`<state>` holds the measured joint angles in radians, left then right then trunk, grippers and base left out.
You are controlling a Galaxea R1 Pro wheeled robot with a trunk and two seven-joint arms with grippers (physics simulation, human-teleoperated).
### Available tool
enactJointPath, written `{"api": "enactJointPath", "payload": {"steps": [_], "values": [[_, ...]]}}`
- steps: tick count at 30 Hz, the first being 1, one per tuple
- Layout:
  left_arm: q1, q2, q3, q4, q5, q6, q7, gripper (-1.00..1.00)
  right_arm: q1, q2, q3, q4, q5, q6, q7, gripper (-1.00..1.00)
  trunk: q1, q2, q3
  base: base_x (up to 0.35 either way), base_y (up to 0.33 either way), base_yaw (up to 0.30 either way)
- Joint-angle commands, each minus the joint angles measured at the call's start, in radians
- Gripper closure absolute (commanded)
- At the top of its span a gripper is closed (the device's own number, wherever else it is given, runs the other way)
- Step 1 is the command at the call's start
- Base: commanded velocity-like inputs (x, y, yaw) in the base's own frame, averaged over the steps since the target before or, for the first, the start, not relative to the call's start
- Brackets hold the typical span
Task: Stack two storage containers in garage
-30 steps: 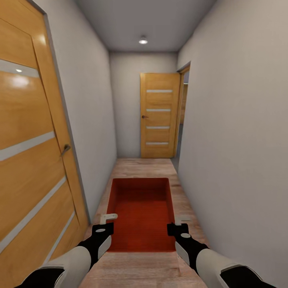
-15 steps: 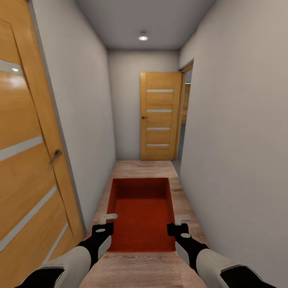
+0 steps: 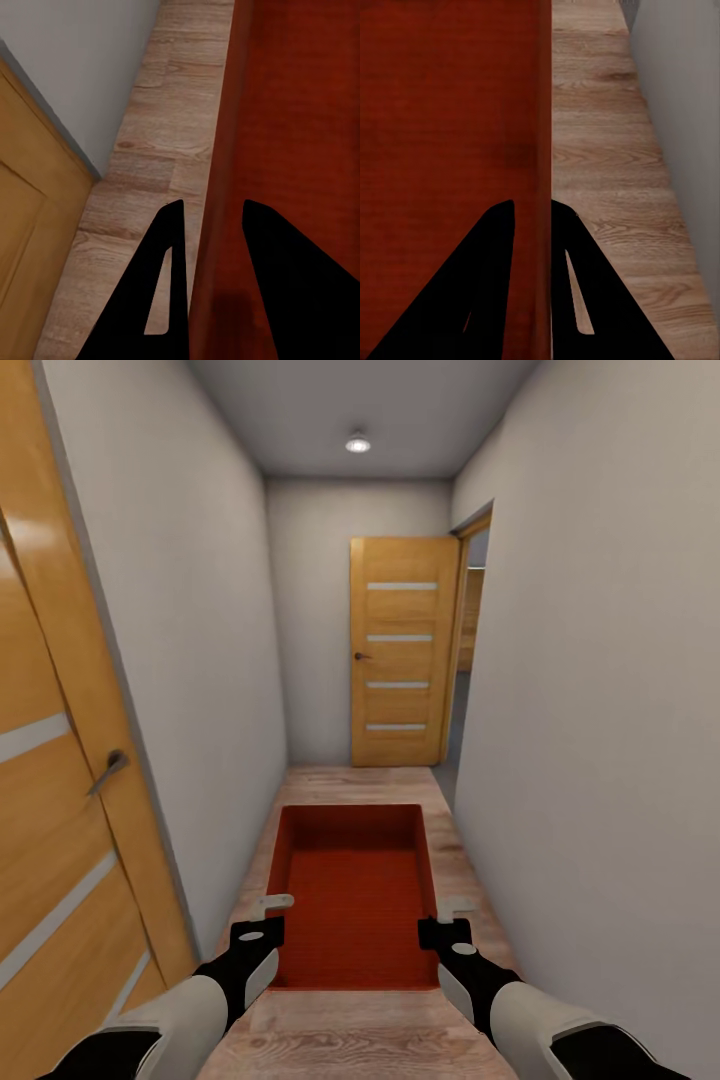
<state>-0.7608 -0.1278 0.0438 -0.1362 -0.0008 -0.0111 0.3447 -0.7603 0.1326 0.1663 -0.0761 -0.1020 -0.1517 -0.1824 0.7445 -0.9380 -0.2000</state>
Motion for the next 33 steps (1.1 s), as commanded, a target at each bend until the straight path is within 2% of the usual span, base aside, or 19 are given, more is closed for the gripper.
{"api": "enactJointPath", "payload": {"steps": [1, 33], "values": [[0.0, 0.043, 0.02, 0.003, 0.007, -0.001, 0.005, 1.0, -0.002, -0.008, -0.065, -0.002, -0.004, -0.046, -0.019, 1.0, 0.001, -0.001, -0.001, 0.327, 0.0, 0.0], [0.0, 0.043, 0.02, 0.003, 0.007, -0.004, 0.005, 1.0, -0.002, -0.008, -0.065, -0.002, -0.004, -0.046, -0.019, 1.0, 0.001, -0.001, -0.001, 0.326, 0.0, 0.0]]}}
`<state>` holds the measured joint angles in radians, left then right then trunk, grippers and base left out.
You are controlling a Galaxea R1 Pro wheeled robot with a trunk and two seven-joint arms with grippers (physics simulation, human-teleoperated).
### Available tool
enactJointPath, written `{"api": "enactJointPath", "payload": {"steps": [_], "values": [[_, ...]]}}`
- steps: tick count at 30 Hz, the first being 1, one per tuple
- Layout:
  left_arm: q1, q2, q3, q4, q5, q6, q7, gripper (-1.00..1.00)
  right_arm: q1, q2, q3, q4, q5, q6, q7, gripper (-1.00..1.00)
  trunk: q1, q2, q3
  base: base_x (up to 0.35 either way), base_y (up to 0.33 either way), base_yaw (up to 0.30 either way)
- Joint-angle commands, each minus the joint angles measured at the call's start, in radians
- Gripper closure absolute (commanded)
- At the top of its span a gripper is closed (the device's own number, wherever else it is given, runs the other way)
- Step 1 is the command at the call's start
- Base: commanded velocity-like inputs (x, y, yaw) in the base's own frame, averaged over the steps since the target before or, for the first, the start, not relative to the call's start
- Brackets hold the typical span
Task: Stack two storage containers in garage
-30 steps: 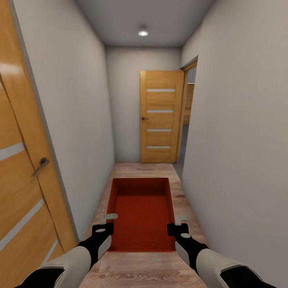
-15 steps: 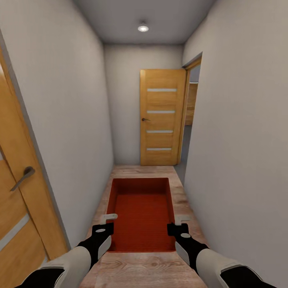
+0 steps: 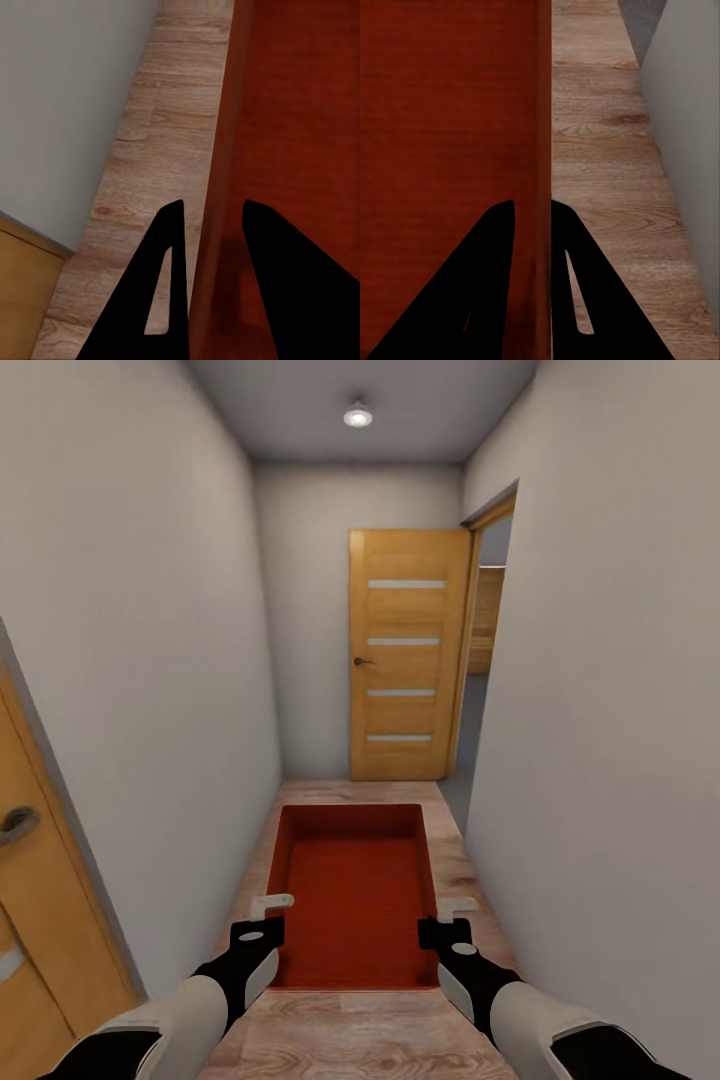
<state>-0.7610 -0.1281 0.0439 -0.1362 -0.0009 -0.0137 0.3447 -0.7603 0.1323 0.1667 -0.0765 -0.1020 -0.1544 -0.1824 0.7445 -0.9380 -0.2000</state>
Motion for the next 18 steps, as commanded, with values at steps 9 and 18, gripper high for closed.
{"api": "enactJointPath", "payload": {"steps": [9, 18], "values": [[0.001, 0.044, 0.02, 0.003, 0.007, -0.002, 0.005, 1.0, -0.002, -0.008, -0.065, -0.002, -0.004, -0.044, -0.019, 1.0, 0.001, -0.001, -0.001, 0.326, 0.0, 0.0], [0.001, 0.044, 0.02, 0.004, 0.007, -0.002, 0.005, 1.0, -0.002, -0.008, -0.065, -0.002, -0.004, -0.041, -0.019, 1.0, 0.001, -0.001, -0.001, 0.326, 0.0, 0.0]]}}
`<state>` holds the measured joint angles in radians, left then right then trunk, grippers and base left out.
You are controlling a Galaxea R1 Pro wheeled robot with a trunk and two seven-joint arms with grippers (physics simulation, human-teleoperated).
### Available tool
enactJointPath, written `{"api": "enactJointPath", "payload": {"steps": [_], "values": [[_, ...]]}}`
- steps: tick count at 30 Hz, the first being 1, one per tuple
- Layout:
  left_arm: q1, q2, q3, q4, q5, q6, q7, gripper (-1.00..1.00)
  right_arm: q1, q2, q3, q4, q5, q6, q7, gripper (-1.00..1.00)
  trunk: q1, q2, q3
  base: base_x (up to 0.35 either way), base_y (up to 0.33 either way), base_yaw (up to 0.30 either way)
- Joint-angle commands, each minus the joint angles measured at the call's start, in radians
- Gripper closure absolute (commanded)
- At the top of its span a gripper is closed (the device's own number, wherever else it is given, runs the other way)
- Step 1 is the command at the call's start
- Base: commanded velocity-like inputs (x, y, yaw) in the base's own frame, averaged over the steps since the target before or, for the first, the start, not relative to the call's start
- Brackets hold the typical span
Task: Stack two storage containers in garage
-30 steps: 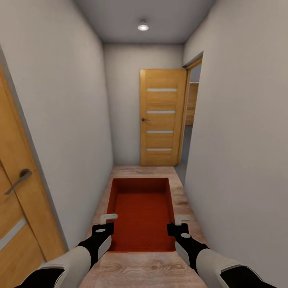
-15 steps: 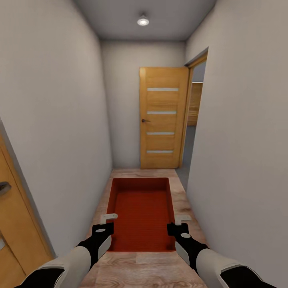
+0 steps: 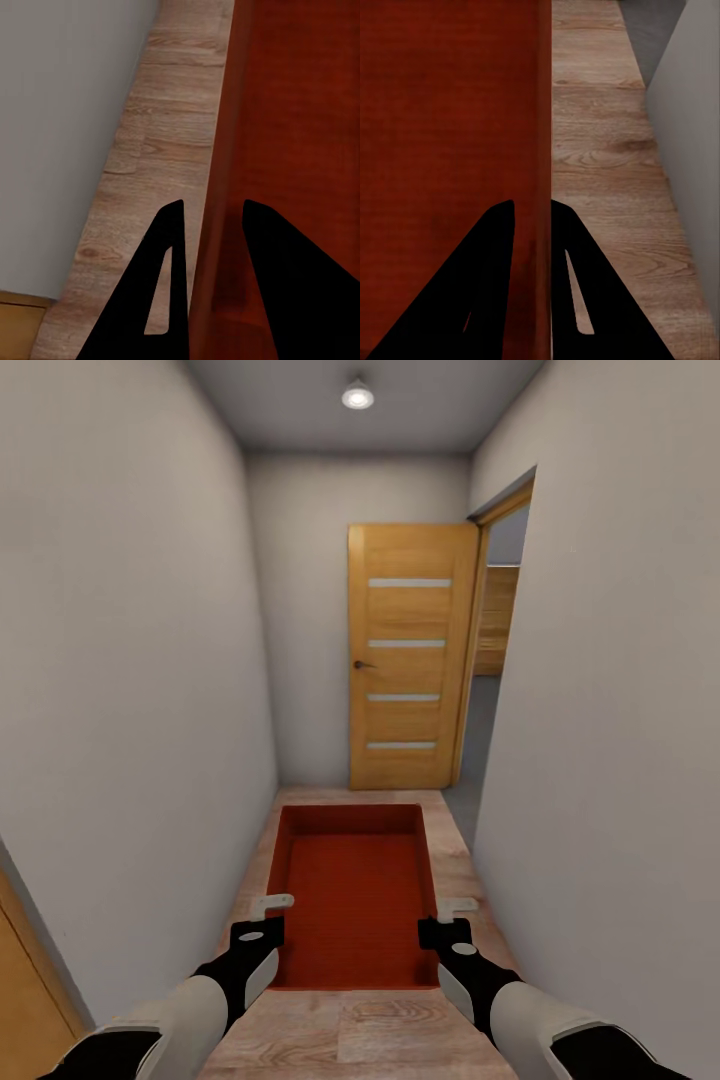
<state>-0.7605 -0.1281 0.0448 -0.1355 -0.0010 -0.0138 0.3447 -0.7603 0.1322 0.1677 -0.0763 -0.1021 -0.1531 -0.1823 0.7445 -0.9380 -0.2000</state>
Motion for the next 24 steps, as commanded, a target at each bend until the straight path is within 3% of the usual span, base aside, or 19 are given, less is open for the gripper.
{"api": "enactJointPath", "payload": {"steps": [1, 24], "values": [[0.0, 0.044, 0.019, 0.003, 0.007, -0.002, 0.005, 1.0, -0.002, -0.008, -0.066, -0.002, -0.004, -0.042, -0.019, 1.0, 0.001, -0.001, -0.001, 0.326, 0.0, 0.0], [0.0, 0.044, 0.019, 0.003, 0.007, -0.002, 0.005, 1.0, -0.002, -0.008, -0.066, -0.002, -0.005, -0.045, -0.019, 1.0, 0.001, -0.001, 0.008, 0.326, 0.0, 0.0]]}}
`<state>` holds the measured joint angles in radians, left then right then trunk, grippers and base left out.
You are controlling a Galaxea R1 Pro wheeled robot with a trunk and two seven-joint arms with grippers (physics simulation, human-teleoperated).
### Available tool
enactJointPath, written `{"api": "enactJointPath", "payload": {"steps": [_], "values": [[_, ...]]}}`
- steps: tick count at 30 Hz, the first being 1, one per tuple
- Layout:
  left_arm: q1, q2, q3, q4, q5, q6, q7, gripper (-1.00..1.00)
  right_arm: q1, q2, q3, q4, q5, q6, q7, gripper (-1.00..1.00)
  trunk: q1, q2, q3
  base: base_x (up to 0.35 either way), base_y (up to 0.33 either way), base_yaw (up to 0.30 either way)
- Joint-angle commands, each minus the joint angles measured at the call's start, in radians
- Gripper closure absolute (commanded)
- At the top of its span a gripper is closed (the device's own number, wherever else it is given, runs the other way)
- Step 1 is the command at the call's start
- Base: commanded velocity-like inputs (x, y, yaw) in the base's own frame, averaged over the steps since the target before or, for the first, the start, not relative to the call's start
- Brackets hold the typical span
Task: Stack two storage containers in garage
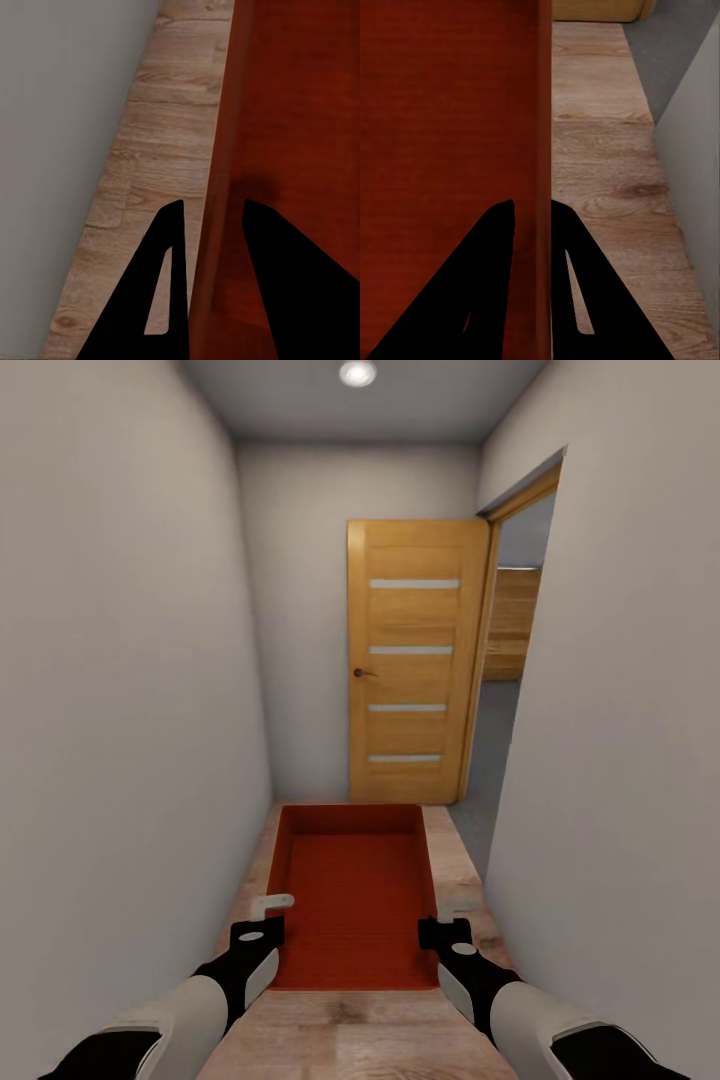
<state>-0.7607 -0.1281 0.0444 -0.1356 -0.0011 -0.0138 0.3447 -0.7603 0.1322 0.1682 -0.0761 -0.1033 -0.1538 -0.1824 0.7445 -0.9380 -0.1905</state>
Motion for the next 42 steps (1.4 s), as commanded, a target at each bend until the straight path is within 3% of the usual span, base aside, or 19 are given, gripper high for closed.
{"api": "enactJointPath", "payload": {"steps": [1, 42], "values": [[0.0, 0.044, 0.019, 0.003, 0.007, -0.002, 0.005, 1.0, -0.002, -0.008, -0.067, -0.002, -0.004, -0.044, -0.019, 1.0, 0.001, -0.001, -0.001, 0.326, 0.0, 0.0], [0.001, 0.044, 0.019, 0.002, 0.007, -0.003, 0.005, 1.0, -0.002, -0.008, -0.067, -0.002, -0.003, -0.045, -0.019, 1.0, 0.001, -0.001, -0.001, 0.326, 0.0, 0.0]]}}
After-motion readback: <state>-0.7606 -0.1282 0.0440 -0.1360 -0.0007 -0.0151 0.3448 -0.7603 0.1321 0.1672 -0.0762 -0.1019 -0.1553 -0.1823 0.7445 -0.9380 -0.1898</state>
